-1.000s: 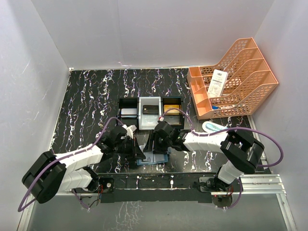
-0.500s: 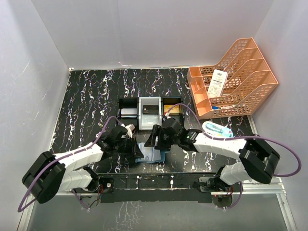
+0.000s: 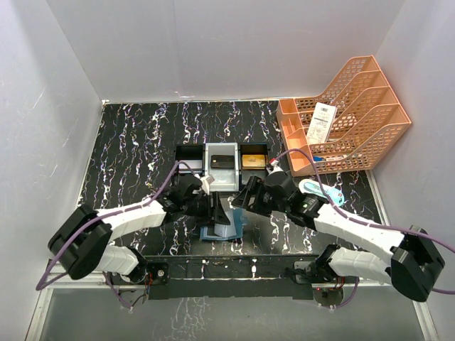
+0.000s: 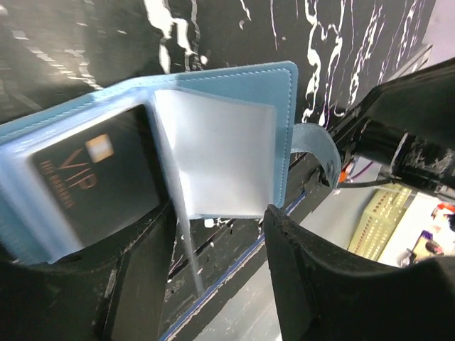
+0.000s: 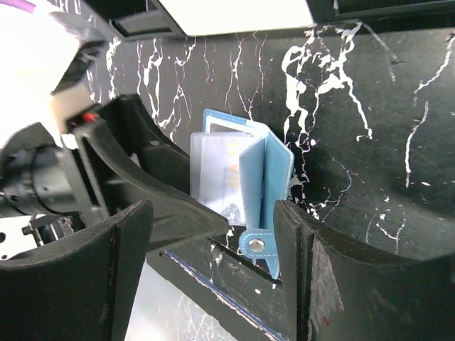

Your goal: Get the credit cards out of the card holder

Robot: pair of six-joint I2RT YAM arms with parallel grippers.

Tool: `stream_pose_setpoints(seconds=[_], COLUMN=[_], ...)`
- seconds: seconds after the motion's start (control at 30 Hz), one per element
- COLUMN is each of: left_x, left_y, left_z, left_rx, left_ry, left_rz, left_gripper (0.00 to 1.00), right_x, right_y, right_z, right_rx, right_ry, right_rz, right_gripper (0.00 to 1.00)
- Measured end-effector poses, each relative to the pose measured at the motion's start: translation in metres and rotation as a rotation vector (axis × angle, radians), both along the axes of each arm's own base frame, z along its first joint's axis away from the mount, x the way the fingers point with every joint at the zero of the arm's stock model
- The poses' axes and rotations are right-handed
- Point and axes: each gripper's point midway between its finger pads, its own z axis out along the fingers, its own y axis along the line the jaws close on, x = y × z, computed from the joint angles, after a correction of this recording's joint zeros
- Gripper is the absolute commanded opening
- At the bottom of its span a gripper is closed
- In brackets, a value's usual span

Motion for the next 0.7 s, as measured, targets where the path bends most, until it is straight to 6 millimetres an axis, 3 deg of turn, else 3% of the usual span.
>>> stream_pose_setpoints(seconds=[0.13,0.27,0.37,0.53,0.7], left_x=[-0.013,-0.020,-0.018,-0.011,-0.007], left_y=[-0.024,-0.050,-0.058,-0.047,-0.029], left_z=[-0.005,0.004,0.012,0.012,0.033], left_rx=[0.007,-0.017,-0.028,0.027,0.040], left_ry=[0.026,0.006,-0.019,-0.051,-0.133], left_rz=[-0.083,-0.136,-0.140,-0.093,-0.032], left_gripper=[0.56,0.61,0.61,0.63,0.63], right_x=[0.002,0.002,0.003,0.002,0.003], right_y=[-0.014,-0.023,-0.031,-0.037,-0.035], right_z=[0.007,0.012,0.013,0.018,0.030], right_rx=[0.027,0.052,0.065,0.089,0.132], right_ry=[-0.039,-0.067,-0.078,-0.098,-0.124], right_rz=[-0.041,-0.089,-0.130,-0.158,-0.160], right_gripper=[0.66,0.65,0.63,0.59,0.52])
